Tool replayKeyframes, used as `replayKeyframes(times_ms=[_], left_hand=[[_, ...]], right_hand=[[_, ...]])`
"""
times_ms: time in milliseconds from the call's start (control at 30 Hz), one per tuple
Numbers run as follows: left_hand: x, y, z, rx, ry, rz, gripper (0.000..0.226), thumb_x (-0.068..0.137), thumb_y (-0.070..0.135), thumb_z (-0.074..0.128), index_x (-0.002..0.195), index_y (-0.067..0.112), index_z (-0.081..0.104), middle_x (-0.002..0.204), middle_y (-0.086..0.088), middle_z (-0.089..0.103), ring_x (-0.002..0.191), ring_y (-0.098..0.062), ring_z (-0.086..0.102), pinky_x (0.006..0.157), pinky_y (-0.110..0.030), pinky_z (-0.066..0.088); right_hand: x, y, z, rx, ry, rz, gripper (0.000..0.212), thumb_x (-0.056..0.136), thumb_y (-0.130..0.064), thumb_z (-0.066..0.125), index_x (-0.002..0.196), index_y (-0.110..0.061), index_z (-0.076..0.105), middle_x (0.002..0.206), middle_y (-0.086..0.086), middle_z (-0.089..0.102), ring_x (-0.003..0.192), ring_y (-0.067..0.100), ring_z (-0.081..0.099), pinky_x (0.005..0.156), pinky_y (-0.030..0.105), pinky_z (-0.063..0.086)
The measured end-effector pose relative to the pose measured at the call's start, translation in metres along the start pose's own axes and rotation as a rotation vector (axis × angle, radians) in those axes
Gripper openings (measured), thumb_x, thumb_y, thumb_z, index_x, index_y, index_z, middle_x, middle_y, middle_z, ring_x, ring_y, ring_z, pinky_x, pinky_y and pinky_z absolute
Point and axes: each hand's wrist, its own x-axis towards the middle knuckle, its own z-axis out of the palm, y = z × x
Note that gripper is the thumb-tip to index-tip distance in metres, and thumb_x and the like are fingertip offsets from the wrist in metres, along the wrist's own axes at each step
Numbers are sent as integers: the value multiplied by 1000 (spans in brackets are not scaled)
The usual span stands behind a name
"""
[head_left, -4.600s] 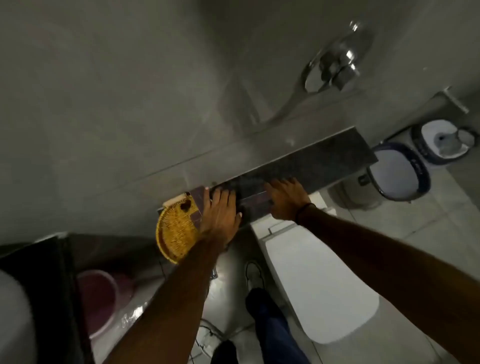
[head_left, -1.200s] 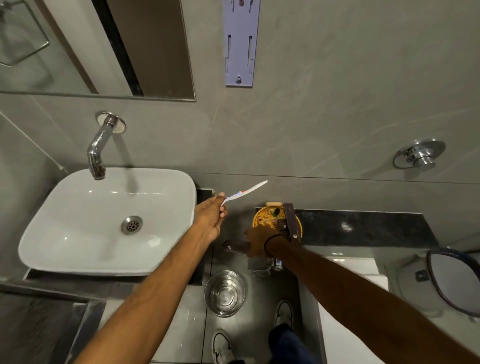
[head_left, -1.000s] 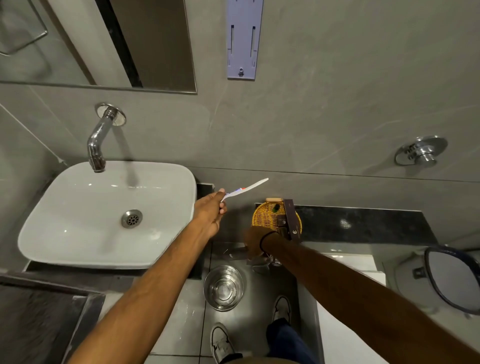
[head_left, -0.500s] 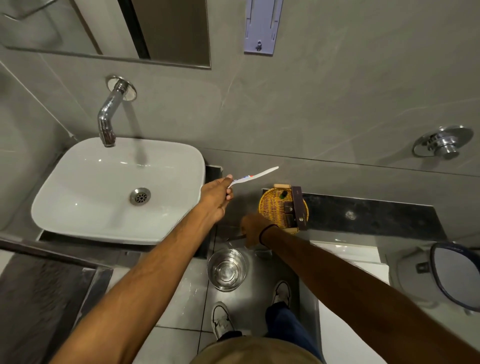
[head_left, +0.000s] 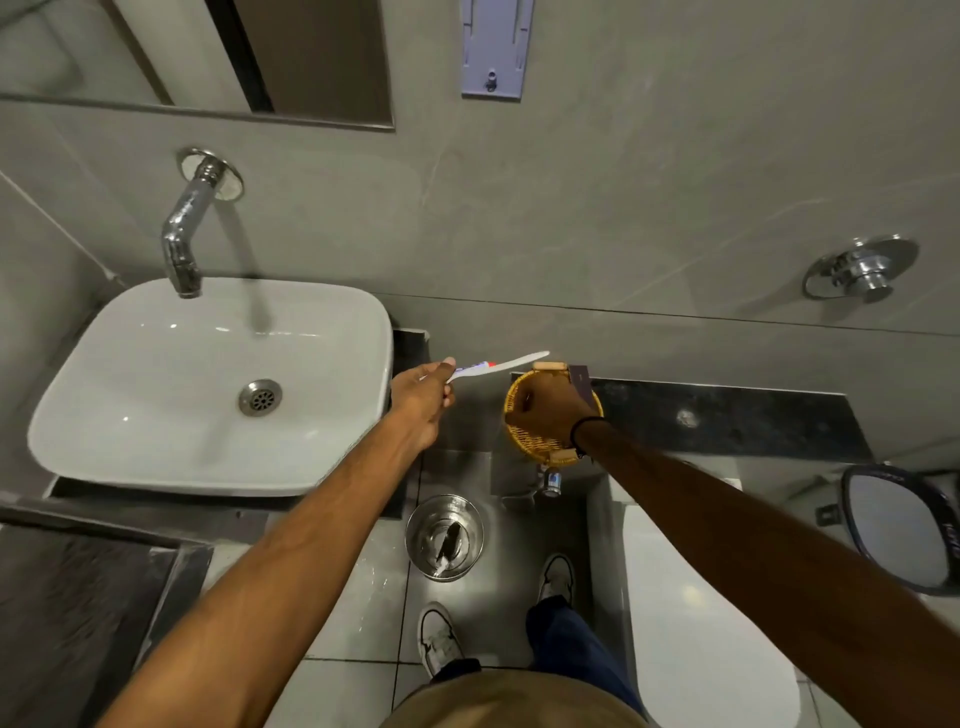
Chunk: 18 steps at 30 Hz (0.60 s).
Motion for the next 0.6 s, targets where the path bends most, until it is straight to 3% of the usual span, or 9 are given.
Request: replayKeyframes(times_ms=[100, 200, 267, 367, 467, 600], left_hand=[[8, -7, 11, 99, 40, 27, 17, 96, 19, 73, 84, 9, 68, 65, -5, 59, 43, -6, 46, 43, -18, 41], [17, -17, 22, 163, 22, 27, 14, 96, 19, 72, 96, 4, 72, 64, -4, 58, 43, -6, 46, 40, -15, 42], [24, -22, 31, 209, -5, 30, 15, 96, 19, 73, 96, 4, 73, 58, -1, 58, 39, -4, 47, 38, -14, 41], [37, -31, 43, 249, -14, 23, 14, 95, 19, 73, 95, 5, 73, 51, 3, 59, 40, -4, 46, 37, -13, 40], [52, -43, 56, 297, -27, 5, 16, 95, 19, 74, 101, 4, 73, 60, 0, 58, 49, -7, 46, 38, -12, 40], [73, -61, 71, 334, 19, 18, 10, 96, 13, 72, 89, 7, 72, 51, 3, 57, 41, -4, 44, 36, -12, 38]], right_hand=[[-1, 19, -15, 23, 220, -18, 25, 85, -37, 74, 95, -16, 65, 91, 6, 70, 85, 21, 64, 78, 36, 58], [3, 31, -21, -41, 237, -79, 51, 81, -43, 77, 125, -24, 58, 118, 4, 66, 103, 23, 63, 84, 34, 55], [9, 38, -25, -14, 157, -80, 63, 83, -39, 77, 140, -28, 53, 134, 6, 61, 119, 26, 60, 96, 40, 54], [21, 53, -33, 316, -25, -30, 51, 88, -17, 77, 136, -13, 62, 138, 13, 63, 129, 33, 57, 109, 49, 49], [27, 74, -40, 636, -253, 65, 48, 88, -3, 75, 135, -4, 63, 140, 19, 59, 128, 37, 57, 104, 51, 54], [38, 107, -43, 985, -494, 209, 43, 91, -5, 71, 134, -6, 63, 136, 11, 60, 119, 29, 60, 96, 38, 57]])
